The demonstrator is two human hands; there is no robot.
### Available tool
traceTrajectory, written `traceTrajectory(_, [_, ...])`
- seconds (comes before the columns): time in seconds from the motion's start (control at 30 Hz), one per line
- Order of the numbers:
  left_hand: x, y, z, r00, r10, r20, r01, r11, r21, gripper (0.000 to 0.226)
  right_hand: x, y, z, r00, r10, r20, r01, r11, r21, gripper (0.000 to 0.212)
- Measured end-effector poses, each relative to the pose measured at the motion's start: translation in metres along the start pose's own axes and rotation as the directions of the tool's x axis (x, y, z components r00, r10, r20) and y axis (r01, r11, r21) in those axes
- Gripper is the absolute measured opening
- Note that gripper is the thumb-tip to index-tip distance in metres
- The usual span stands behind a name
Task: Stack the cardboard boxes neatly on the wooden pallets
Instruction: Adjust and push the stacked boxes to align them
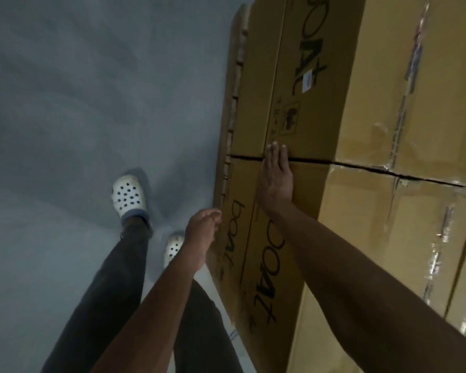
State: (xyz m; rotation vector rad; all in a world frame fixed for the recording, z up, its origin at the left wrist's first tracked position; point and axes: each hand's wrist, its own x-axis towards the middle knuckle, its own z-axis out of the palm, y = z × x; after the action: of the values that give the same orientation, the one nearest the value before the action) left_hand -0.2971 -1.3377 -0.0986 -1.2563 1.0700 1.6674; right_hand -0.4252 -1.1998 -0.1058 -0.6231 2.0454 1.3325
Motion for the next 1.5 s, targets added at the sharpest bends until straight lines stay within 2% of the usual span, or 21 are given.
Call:
traceTrajectory(0.1, [-0.003, 0.027, -0.014, 0.999, -0.038, 0.039, 0.037, 0.999, 0.035, 0.022, -0.001, 0.004, -0.02, 0.998, -0.031, 0.051, 0.026, 0.996, 0.091, 0.075])
traceTrajectory(0.23, [-0.008, 0.075, -0.012, 1.0, 0.009, -0.021, -0.008, 0.999, 0.054, 0.018, 0.006, 0.009, -0.07, 0.997, 0.009, -0.071, 0.019, 0.923, 0.385, 0.071])
traceTrajectory(0.4, [-0.01, 0.134, 0.015, 0.997, 0.074, 0.033, -0.076, 0.995, 0.062, 0.017, 0.051, 0.044, -0.119, 0.993, 0.071, -0.09, -0.012, 0.845, 0.534, 0.07])
traceTrajectory(0.67, [0.019, 0.246, 0.055, 0.991, 0.047, 0.123, -0.048, 0.999, 0.001, 0.02, 0.215, 0.169, -0.177, 0.996, 0.059, -0.066, -0.031, 0.931, 0.363, 0.066])
traceTrajectory(0.77, [0.04, 0.28, 0.082, 0.982, -0.018, 0.188, 0.012, 0.999, 0.034, 0.04, 0.285, 0.222, -0.202, 0.991, 0.069, -0.113, -0.039, 0.968, 0.246, 0.067])
traceTrajectory(0.83, [0.046, 0.295, 0.101, 0.97, -0.065, 0.235, 0.056, 0.997, 0.048, 0.042, 0.317, 0.257, -0.213, 0.991, 0.083, -0.108, -0.062, 0.981, 0.186, 0.069])
traceTrajectory(0.97, [0.05, 0.307, 0.128, 0.953, -0.109, 0.283, 0.117, 0.993, -0.014, 0.045, 0.355, 0.301, -0.219, 0.991, 0.137, -0.009, -0.136, 0.989, 0.053, 0.07])
traceTrajectory(1.1, [0.045, 0.31, 0.126, 0.966, -0.094, 0.241, 0.098, 0.995, -0.005, 0.042, 0.357, 0.304, -0.216, 0.996, 0.082, 0.047, -0.083, 0.996, 0.031, 0.073])
traceTrajectory(1.23, [0.046, 0.308, 0.108, 0.98, -0.041, 0.196, 0.039, 0.999, 0.017, 0.039, 0.318, 0.277, -0.216, 0.999, -0.003, -0.055, 0.0, 0.999, -0.045, 0.071])
traceTrajectory(1.37, [0.048, 0.281, 0.092, 0.995, 0.024, 0.098, -0.026, 0.999, 0.026, 0.042, 0.25, 0.22, -0.193, 0.966, -0.147, -0.211, 0.179, 0.974, 0.139, 0.067])
traceTrajectory(1.5, [0.041, 0.231, 0.082, 0.992, 0.061, 0.112, -0.07, 0.994, 0.079, 0.043, 0.161, 0.162, -0.154, 0.96, -0.154, -0.234, 0.234, 0.902, 0.364, 0.058])
